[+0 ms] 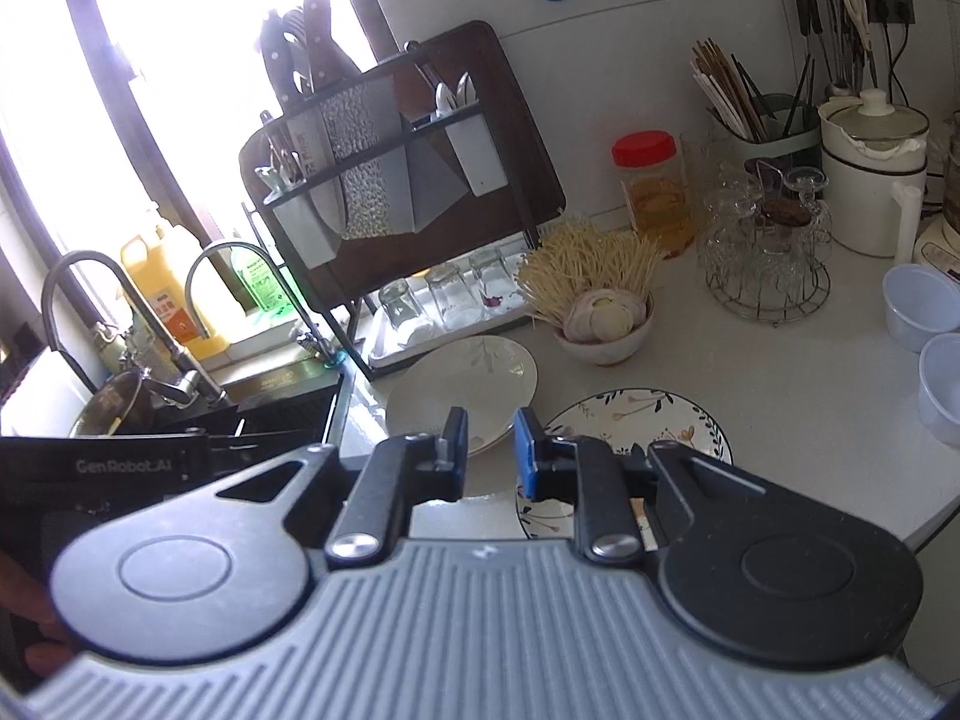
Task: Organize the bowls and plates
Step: 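Move both open grippers to the rim of the large leaf-pattern bowl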
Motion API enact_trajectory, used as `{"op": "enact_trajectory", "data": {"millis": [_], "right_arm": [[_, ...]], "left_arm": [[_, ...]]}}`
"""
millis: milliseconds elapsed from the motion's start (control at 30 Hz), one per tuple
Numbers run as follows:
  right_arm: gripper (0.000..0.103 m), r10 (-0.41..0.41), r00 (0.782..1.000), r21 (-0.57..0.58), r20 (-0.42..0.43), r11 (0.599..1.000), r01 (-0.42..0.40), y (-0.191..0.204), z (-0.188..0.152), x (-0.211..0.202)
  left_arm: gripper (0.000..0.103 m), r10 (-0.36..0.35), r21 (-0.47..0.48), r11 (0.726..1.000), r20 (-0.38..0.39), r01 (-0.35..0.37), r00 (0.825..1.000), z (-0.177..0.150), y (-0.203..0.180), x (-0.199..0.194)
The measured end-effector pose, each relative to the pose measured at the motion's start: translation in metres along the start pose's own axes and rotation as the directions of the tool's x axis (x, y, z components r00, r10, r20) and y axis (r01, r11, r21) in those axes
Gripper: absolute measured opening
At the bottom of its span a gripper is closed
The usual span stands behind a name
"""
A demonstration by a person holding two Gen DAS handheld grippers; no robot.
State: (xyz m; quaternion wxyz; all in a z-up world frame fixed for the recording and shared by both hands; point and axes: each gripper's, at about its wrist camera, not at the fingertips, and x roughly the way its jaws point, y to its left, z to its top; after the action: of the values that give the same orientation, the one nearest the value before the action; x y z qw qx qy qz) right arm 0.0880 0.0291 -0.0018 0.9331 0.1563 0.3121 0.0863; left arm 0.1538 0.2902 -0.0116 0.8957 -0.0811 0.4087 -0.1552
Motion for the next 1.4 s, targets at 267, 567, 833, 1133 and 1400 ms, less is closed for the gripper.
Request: {"op": "enact_trajectory", "data": {"millis": [267, 567, 833, 1133, 1400], "right_arm": [[0.021, -0.067, 0.997, 0.026, -0.049, 0.997, 0.069, -0.006, -0.003, 0.017], [0.021, -0.048, 0.993, 0.011, -0.107, 0.999, 0.05, -0.011, 0.021, 0.054], [0.024, -0.055, 0.99, 0.019, -0.127, 0.998, 0.058, -0.024, 0.051, 0.106], [0.072, -0.022, 0.983, 0.066, -0.182, 0.997, 0.035, -0.05, 0.063, 0.154], [0.072, 0.083, 0.946, 0.13, -0.314, 0.991, -0.044, -0.05, 0.049, 0.203]], "left_arm": [[0.068, -0.013, -0.047, 0.999, -0.053, 0.011, 0.999, 0.004, 0.018, 0.025], [0.068, 0.025, -0.047, 0.999, -0.066, -0.028, 0.997, 0.034, 0.03, 0.059], [0.068, 0.082, -0.078, 0.993, -0.069, -0.088, 0.994, 0.063, 0.046, 0.091], [0.071, 0.098, -0.157, 0.98, -0.137, -0.119, 0.986, 0.077, 0.071, 0.129], [0.071, 0.175, -0.152, 0.966, -0.203, -0.208, 0.963, 0.066, 0.092, 0.161]]}}
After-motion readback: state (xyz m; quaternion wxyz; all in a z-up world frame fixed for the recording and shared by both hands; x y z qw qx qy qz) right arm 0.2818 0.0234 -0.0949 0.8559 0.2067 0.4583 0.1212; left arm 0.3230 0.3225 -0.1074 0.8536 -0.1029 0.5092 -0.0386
